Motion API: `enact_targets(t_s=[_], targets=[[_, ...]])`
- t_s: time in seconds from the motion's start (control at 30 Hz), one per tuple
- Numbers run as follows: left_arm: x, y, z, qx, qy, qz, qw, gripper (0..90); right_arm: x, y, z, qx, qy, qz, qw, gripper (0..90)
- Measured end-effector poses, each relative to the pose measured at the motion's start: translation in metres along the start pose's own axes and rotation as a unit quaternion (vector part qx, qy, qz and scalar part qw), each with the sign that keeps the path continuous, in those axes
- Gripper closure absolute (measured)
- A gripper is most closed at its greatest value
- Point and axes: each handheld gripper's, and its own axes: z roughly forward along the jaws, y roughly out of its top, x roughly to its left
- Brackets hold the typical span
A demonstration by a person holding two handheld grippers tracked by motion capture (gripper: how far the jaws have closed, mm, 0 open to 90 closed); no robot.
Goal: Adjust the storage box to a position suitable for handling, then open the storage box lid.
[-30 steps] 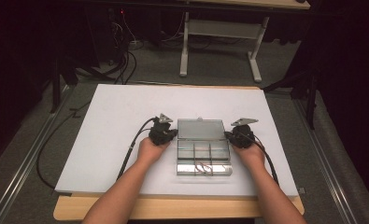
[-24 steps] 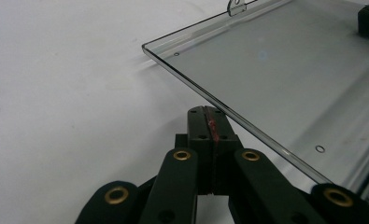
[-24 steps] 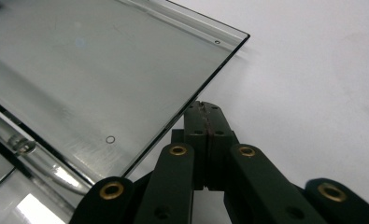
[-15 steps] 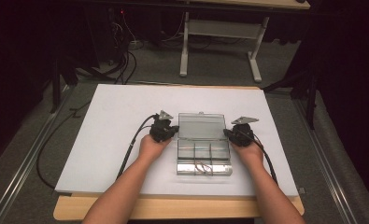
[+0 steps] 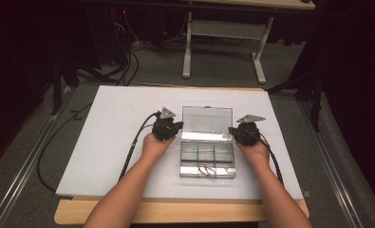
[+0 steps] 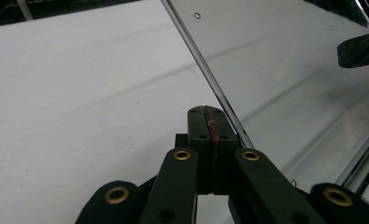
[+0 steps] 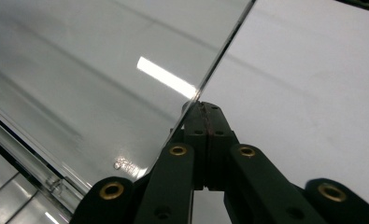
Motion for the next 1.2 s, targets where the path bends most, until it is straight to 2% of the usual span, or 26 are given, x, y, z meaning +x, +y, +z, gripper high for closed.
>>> enact_targets(t_s=[0.27,0.57,0.7,1.2], targets=[[-0.002,0.004,-0.008,-0.003,-0.001,0.006,1.0,90.0,0.001,0.004,-0.007,-0.003,-0.004,-0.007,1.0,90.0],[-0.002,0.007,-0.012,-0.009,-0.009,0.004,0.9999,90.0,-0.001,0.011,-0.012,-0.004,-0.004,-0.004,1.0,90.0],[-0.001,0.008,-0.013,-0.017,-0.013,-0.004,0.9998,90.0,0.0,0.012,-0.014,-0.005,-0.007,-0.004,1.0,90.0],[-0.006,0.013,-0.023,-0.031,-0.014,-0.001,0.9994,90.0,0.002,0.015,-0.023,-0.017,-0.008,-0.006,0.9998,90.0]])
